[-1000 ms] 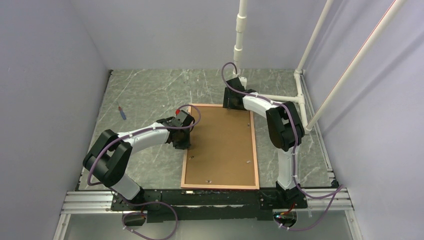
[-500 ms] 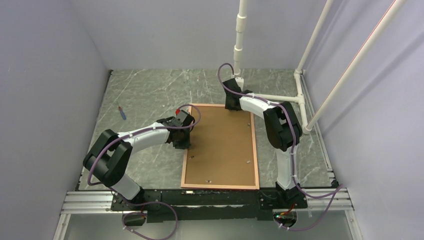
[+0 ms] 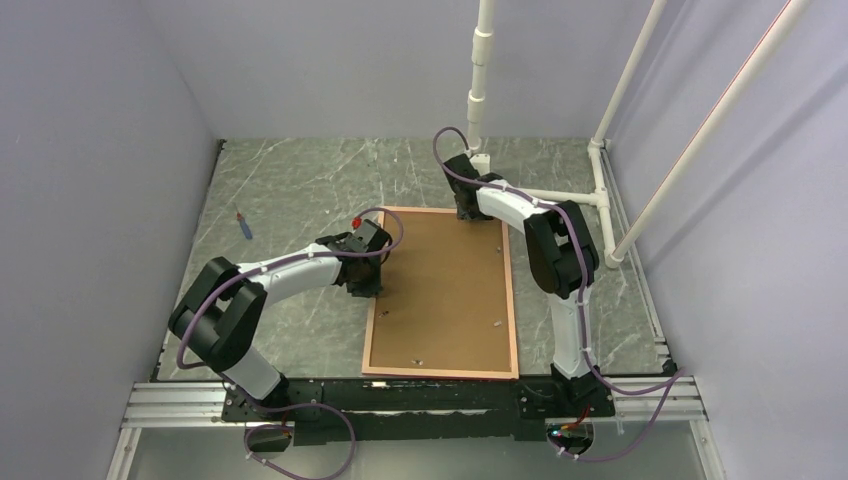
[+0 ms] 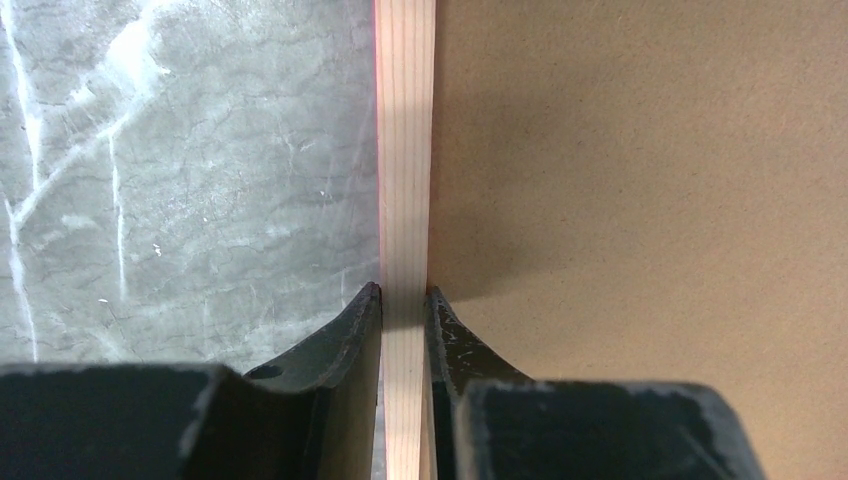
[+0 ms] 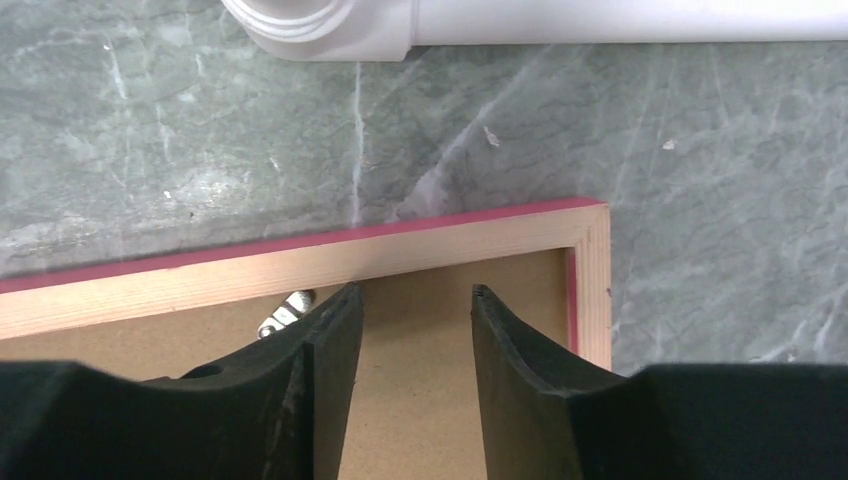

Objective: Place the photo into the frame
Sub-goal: Install the photo frame at the center of the board.

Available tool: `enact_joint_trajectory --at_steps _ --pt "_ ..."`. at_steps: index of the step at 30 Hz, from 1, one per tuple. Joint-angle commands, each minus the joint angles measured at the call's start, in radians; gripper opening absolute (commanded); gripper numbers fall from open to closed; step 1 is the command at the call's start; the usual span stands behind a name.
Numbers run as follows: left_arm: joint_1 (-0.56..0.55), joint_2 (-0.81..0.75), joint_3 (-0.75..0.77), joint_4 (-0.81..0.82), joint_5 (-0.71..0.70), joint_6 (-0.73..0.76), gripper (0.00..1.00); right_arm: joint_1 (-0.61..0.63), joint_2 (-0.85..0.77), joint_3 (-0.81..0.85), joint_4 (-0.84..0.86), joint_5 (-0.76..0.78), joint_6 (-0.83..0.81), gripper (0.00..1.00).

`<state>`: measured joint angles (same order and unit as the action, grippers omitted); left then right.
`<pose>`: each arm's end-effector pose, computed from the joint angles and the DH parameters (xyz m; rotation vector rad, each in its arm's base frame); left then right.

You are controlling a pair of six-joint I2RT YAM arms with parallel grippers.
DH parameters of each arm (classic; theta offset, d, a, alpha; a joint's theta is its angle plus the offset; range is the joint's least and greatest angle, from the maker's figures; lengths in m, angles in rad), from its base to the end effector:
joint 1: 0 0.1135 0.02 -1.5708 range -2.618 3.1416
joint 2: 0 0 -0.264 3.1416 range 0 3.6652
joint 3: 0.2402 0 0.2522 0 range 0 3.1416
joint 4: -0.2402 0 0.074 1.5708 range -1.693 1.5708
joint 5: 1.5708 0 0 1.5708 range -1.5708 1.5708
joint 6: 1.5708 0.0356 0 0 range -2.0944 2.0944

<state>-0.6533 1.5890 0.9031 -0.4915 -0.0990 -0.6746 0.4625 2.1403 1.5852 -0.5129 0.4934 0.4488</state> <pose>0.2358 -0.1761 0.1677 -0.0567 2.7620 -0.2315 0.4129 0.1870 0.1654 0.1427 2.4688 -0.2792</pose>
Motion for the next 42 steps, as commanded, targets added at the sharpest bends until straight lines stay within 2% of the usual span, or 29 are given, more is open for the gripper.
enact_joint_trajectory --at_steps 1,7,11,15,19,26,31,36,42 --pt "0.000 0.083 -0.046 -0.067 -0.112 0.012 0.23 -0.018 0.034 -0.018 -0.076 0.085 -0.047 0.50" --pt "0.000 0.036 -0.058 -0.047 -0.104 0.014 0.26 -0.021 -0.154 -0.129 -0.007 -0.035 -0.061 0.72" --pt "0.000 -0.043 -0.078 -0.007 -0.069 0.020 0.41 -0.044 -0.265 -0.201 0.001 -0.140 -0.062 0.85" --pt "0.000 -0.133 -0.103 0.033 -0.008 0.019 0.56 -0.101 -0.365 -0.343 0.040 -0.284 -0.035 0.92" --pt "0.001 -0.207 -0.130 0.056 0.045 0.018 0.64 -0.148 -0.492 -0.503 0.084 -0.404 0.005 0.99" --pt "0.002 -0.339 -0.236 0.130 0.149 -0.020 0.78 -0.160 -0.727 -0.765 0.098 -0.520 0.083 0.99" --pt "0.002 -0.382 -0.329 0.182 0.207 -0.065 0.83 -0.160 -0.830 -0.909 0.094 -0.550 0.108 1.00" --pt "0.002 -0.386 -0.375 0.223 0.257 -0.082 0.85 -0.117 -0.852 -0.933 0.072 -0.575 0.119 0.99" --pt "0.007 -0.353 -0.369 0.279 0.313 -0.093 0.85 -0.014 -0.816 -0.881 0.091 -0.569 0.181 0.99"
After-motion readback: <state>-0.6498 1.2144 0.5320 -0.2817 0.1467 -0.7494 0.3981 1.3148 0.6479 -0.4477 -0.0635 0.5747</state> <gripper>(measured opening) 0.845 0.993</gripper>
